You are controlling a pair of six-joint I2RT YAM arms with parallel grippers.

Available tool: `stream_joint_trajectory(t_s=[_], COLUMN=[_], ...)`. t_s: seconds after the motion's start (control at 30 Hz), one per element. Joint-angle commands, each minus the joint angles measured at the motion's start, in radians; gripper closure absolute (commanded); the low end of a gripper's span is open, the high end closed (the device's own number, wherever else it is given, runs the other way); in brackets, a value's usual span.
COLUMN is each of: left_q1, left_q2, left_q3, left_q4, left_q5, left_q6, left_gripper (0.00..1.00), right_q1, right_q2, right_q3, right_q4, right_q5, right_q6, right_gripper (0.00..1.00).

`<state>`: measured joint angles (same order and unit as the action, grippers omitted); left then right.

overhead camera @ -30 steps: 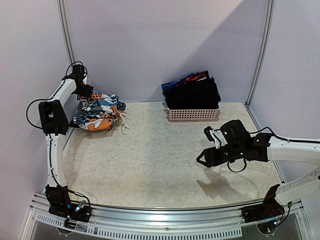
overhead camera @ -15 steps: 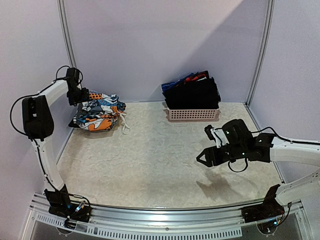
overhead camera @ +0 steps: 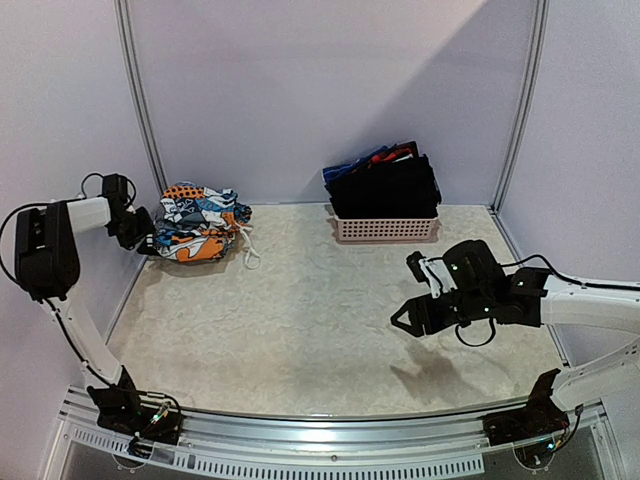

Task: Fold and stack the mixed laundry pile
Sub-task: Adjust the square-folded shorts at the corner of the board.

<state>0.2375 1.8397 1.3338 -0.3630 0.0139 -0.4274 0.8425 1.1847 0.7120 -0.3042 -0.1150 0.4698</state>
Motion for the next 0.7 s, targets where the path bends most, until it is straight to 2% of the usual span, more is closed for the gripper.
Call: stream_joint_trajectory(t_s=[0.0, 0.27, 0.5, 0.67], left_q1=[0.040, 0.039, 0.033, 0.022], left_q2=[0.018, 0.047, 0.049, 0.087], left_q3=[-0.041, -0.067, -0.083, -0.053], left_q4=[0.188, 0.223, 0.186, 0.149], left_q5=[0.201, 0.241, 0.200, 0.227], left_q6=[-0.058, -0.100, -0.099, -0.100], left_gripper=[0.47, 0.49, 0.49, 0.49], right_q1=[0.011, 0.013, 0.019, 0.020], right_q2=[0.005, 0.016, 0.024, 0.025], right_q3=[0.000, 0.000, 0.001, 0.001], right_q4=[0.013, 0.009, 0.011, 0.011], right_q5=[0.003, 0.009, 0.011, 0.014], right_q6=[-0.001, 0.000, -0.001, -0.003], right_gripper=[0.38, 0.38, 0.38, 0.38])
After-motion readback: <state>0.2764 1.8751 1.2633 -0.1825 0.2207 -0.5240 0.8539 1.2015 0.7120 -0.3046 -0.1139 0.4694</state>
